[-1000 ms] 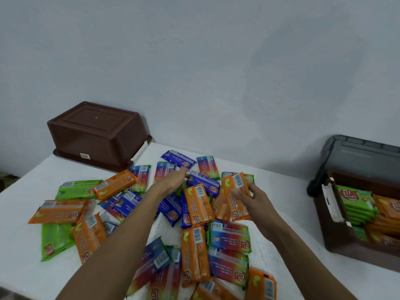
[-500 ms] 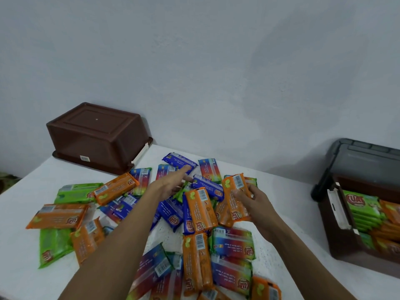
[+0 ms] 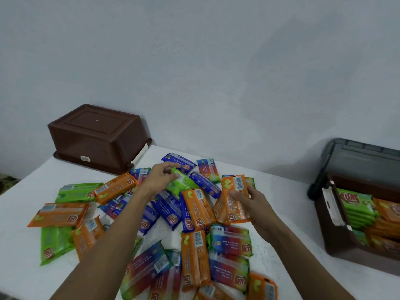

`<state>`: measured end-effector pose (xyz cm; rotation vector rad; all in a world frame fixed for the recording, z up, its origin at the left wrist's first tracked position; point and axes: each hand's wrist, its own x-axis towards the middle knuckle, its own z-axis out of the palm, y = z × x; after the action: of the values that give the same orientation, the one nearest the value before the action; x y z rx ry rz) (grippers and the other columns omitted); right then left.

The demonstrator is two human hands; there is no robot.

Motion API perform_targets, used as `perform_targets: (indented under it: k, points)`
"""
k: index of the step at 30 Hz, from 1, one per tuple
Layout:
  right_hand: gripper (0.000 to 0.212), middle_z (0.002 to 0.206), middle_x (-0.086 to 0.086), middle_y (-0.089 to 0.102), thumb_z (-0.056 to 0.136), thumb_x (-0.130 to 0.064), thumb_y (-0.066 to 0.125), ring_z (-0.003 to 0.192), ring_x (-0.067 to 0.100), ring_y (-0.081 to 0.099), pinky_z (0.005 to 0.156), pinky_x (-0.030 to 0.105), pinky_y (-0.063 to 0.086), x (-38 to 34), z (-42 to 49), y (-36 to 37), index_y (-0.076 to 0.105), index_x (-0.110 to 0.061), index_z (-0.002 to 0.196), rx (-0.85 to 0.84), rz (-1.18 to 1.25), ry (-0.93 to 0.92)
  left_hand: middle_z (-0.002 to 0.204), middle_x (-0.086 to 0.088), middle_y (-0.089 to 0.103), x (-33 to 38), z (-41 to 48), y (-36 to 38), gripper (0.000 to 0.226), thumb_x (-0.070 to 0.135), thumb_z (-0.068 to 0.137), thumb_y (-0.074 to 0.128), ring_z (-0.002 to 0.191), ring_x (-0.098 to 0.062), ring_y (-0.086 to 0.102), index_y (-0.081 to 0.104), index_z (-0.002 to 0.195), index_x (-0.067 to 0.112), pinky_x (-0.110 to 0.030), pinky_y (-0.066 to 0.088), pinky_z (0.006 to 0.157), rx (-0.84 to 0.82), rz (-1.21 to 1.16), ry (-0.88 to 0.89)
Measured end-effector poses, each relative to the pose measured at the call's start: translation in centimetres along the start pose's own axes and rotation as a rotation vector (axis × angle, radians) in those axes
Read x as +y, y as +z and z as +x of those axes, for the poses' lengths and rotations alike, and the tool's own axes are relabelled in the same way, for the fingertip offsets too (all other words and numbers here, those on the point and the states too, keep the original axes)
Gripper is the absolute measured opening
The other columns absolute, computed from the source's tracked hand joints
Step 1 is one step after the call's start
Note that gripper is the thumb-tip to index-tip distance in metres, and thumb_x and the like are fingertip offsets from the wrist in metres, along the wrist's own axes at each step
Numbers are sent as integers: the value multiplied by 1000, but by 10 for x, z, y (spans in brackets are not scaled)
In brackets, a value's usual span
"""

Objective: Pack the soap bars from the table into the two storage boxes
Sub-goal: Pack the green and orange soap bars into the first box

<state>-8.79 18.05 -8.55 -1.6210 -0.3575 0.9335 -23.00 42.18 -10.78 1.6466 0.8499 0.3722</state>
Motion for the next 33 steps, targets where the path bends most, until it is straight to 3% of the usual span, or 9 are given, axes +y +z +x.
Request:
perform_targets:
  k: [4,7,11,17,21,23,27,30,33]
  points:
    - [32,113,6,72,90,-25,68,92,26,74,76,40,61,-6,-11,-5,59,-21,121,-22,56,-22,102,-3,63,2,-6,-9,22,10,93,63,85,-15,62,67,113,17,-16,49,62,162,39,158]
    - [30,112,6,73,92,-23,65,93,27,74,77,42,61,-10,-19,-12,60,-19,121,-26,83,-23,104,-4,67,6,-11,-14,19,12,93,63,88,-20,66,69,111,14,-31,57,76,234,31,220]
    - [32,112,7,73,93,-25,64,100,27,72,87,48,58,-15,-34,-27,62,-16,124,-41,104,-20,106,-4,68,17,-23,-10,17,13,94,63,97,-26,67,70,109,15,-48,58,83,233,-157,216]
    - [24,108,11,73,94,-16,63,97,30,70,77,45,60,-22,-61,-65,66,-10,117,-21,215,-30,88,-5,67,50,-47,44,15,8,94,59,70,-12,66,67,106,12,-26,55,53,113,-395,185]
    - [19,100,11,71,93,-13,63,89,28,68,74,46,60,-26,-77,-101,67,-10,112,17,314,-23,96,-11,68,62,-60,91,15,11,93,61,80,-17,69,68,106,14,-31,59,58,35,-451,148]
    - [25,108,14,69,92,-14,63,94,29,67,75,47,60,-27,-83,-124,64,-10,117,55,396,-5,102,-13,69,70,-65,117,16,12,93,62,86,-22,67,68,107,13,-31,60,59,3,-479,124]
    - [49,124,14,67,83,-30,71,107,29,67,72,42,60,-30,-95,-173,60,-17,129,38,538,76,87,-5,69,90,-77,174,14,8,93,59,70,-12,68,66,106,11,-25,57,50,-21,-525,101]
    - [42,97,3,73,75,-39,79,77,22,72,61,35,57,-34,-108,-211,67,-24,112,9,530,84,83,-3,69,103,-80,214,13,8,93,60,66,-9,67,68,99,15,-26,57,53,-42,-536,96]
    - [81,115,10,70,59,-37,93,96,31,71,85,55,54,-33,-112,-249,57,-16,128,127,443,14,80,0,70,115,-84,251,13,8,93,60,67,-8,67,68,100,15,-27,58,56,-66,-547,93]
